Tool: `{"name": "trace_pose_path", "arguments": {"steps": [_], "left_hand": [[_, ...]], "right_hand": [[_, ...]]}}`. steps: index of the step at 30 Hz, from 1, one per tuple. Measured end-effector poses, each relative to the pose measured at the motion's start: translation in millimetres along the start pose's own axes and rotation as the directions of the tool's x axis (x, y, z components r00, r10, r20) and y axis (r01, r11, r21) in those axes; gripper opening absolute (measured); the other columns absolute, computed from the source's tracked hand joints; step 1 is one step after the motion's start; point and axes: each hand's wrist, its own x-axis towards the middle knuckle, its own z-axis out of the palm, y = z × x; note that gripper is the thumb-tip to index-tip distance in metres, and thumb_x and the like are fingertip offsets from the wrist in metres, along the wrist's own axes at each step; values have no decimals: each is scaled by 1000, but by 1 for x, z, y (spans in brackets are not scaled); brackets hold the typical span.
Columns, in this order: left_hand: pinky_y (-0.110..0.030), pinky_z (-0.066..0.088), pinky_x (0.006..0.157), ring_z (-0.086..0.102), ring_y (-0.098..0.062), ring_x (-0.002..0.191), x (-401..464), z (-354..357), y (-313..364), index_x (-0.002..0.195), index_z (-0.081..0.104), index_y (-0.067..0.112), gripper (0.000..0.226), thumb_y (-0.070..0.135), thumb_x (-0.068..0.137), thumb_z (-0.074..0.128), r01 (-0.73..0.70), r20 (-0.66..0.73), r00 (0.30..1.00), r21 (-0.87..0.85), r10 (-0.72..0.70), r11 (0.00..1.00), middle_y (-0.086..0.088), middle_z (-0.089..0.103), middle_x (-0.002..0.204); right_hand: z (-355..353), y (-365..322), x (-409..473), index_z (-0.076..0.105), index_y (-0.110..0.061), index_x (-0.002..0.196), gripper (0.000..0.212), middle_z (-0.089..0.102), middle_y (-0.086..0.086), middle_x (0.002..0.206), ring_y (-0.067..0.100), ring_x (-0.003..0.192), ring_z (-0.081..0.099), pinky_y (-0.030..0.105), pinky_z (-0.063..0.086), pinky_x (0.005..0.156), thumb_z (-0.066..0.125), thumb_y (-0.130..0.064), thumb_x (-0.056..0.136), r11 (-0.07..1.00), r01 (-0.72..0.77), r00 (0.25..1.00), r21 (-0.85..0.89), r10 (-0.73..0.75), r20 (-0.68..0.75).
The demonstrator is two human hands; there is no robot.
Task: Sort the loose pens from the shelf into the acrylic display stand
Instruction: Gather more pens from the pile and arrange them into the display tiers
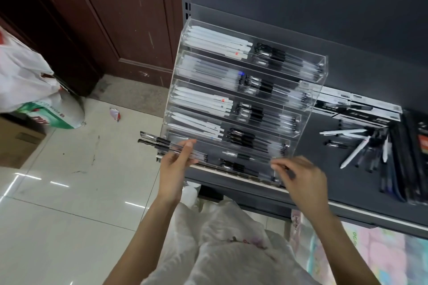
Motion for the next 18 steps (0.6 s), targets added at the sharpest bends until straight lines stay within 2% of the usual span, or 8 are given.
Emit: {"name": "trace_pose_path", "arguments": {"steps": [5,7,9,10,12,14,16,18], "left_hand": [[-21,52,75,63,-2,77,-12,7,-6,103,70,10,19,20,94,57,24,3,1000,11,-24,1000,14,71,90],[-19,51,72,62,0,71,-17,11,-8,99,71,13,16,19,94,56,18,20,1000,32,-19,999,15,70,86],[-21,51,73,60,0,67,-21,15,-10,96,71,16,15,19,94,56,28,29,999,39,-29,999,12,69,86],[-23,51,75,60,-1,67,-22,16,-11,96,72,16,15,19,94,57,39,35,999,42,-40,998,9,68,87],[-27,51,79,61,-4,68,-23,18,-14,97,72,15,15,20,93,58,61,52,997,51,-63,997,4,67,87],[-28,51,80,62,-8,71,-23,21,-16,98,72,13,15,19,93,58,76,67,995,56,-80,996,0,67,85],[-28,52,79,63,-10,74,-23,24,-18,99,72,12,16,19,93,59,82,79,993,60,-87,995,-1,68,86],[-25,53,78,63,-9,75,-24,29,-19,100,71,11,16,18,92,59,79,98,992,56,-84,995,1,69,85]], "right_hand": [[33,3,-3,72,-24,72,6,69,-7,63,11,51,64,17,39,40,77,-22,74,968,121,990,-220,-103,94],[39,2,3,68,-20,64,24,62,-5,53,13,43,58,16,35,37,89,-12,56,926,165,973,-339,-97,208],[38,-3,10,62,-16,55,38,56,-2,46,14,39,53,15,32,37,89,0,36,897,191,943,-398,-55,327],[39,-5,13,61,-15,56,37,57,-1,48,15,42,55,16,33,39,87,3,37,886,212,923,-413,-43,381],[41,-8,17,66,-15,76,18,67,0,71,15,64,64,22,40,51,74,-1,68,852,263,849,-452,18,528],[39,-10,18,66,-17,92,16,69,0,91,16,84,64,26,44,63,56,-6,87,831,277,800,-482,78,594],[31,-12,13,65,-17,98,16,68,-1,96,16,88,64,27,46,66,55,-8,90,833,257,821,-490,80,566],[21,-16,7,65,-19,103,17,69,-3,97,16,87,65,27,49,65,58,-11,90,881,200,889,-429,20,457]]}}
